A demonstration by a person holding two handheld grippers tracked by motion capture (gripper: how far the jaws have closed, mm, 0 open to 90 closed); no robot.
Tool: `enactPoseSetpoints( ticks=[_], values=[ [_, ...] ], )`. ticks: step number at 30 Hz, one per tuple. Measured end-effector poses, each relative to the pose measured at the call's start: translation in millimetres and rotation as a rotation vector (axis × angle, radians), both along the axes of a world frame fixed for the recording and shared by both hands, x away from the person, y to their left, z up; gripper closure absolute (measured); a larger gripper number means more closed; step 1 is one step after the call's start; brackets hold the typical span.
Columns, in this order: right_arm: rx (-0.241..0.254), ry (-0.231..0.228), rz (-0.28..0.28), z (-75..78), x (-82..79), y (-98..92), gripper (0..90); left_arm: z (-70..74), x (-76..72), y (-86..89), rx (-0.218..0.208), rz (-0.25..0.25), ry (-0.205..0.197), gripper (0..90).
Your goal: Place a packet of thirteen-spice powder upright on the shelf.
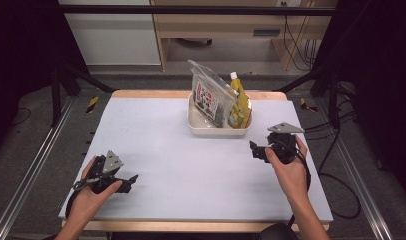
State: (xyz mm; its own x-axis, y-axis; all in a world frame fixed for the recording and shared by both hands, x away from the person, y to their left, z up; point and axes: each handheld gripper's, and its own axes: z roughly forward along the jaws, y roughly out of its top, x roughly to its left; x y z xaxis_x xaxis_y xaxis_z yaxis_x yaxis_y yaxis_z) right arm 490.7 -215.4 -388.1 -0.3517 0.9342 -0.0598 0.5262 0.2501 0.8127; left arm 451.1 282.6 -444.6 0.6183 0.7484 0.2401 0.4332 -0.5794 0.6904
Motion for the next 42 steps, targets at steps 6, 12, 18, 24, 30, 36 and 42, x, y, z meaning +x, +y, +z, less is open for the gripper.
enactPoseSetpoints(
  ticks=[6,12,18,24,30,36,42],
  values=[
    [-0.002,0.021,0.02,-24.8,-8.0,-2.0,11.6,-0.4,0.2,-0.2,0.002,-0.001,-0.003,6.0],
    [0.017,0.032,0.007,-41.2,-10.1,-6.3,11.6,-0.6,0.4,0.5,0.004,0.005,-0.004,6.0],
    [0.029,0.028,-0.009,-50.5,-11.4,-8.3,11.5,-1.0,0.8,1.0,0.008,0.013,-0.011,5.8],
    [0.029,0.027,-0.016,-61.3,-12.2,-8.1,11.0,-1.8,1.3,1.8,0.013,0.021,-0.013,5.7],
    [0.02,0.022,-0.009,-68.3,-12.5,-6.1,10.4,-2.8,2.1,2.8,0.02,0.033,-0.019,5.7],
    [0.018,0.011,-0.018,-76.5,-14.5,-6.5,10.1,-3.6,3.6,6.7,0.012,0.058,-0.031,5.7],
    [0.005,-0.01,-0.011,-83.7,-18.9,-8.5,9.4,-4.1,4.9,10.3,-0.004,0.08,-0.024,5.7]
  ],
)
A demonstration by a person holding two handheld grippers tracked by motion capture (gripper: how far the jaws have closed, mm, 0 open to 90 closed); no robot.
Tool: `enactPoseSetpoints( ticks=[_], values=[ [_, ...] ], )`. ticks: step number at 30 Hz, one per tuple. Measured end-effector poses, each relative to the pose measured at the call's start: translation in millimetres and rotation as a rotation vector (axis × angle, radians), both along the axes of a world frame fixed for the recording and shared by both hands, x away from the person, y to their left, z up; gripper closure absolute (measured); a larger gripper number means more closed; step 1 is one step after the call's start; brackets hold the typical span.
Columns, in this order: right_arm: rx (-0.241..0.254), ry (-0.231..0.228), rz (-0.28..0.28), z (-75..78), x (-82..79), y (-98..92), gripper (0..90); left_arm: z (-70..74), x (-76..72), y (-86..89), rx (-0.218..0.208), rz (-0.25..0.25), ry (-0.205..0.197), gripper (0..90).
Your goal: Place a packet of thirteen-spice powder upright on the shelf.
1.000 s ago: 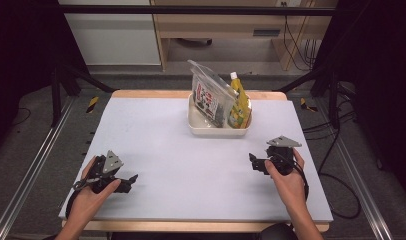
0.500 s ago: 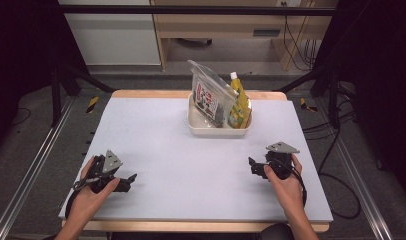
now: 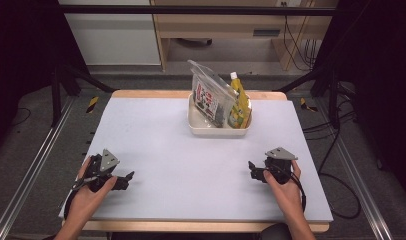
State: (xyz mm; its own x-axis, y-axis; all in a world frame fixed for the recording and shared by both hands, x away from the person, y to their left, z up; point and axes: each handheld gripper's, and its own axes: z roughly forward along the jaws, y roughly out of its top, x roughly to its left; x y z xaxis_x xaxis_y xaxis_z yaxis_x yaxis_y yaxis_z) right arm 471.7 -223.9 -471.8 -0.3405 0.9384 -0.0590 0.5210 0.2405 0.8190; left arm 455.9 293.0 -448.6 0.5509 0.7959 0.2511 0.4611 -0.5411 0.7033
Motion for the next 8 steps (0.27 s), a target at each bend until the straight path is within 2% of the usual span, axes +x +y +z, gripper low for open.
enactPoseSetpoints(
  ticks=[3,8],
  values=[
    [0.004,0.001,-0.002,-2.7,-1.5,-1.4,9.1,-0.5,-0.2,-0.6,-0.015,0.005,0.002,5.7],
    [0.015,-0.001,-0.025,-3.8,-1.9,-5.8,8.8,-0.6,-0.4,-2.4,-0.013,0.005,0.003,5.7]
  ],
)
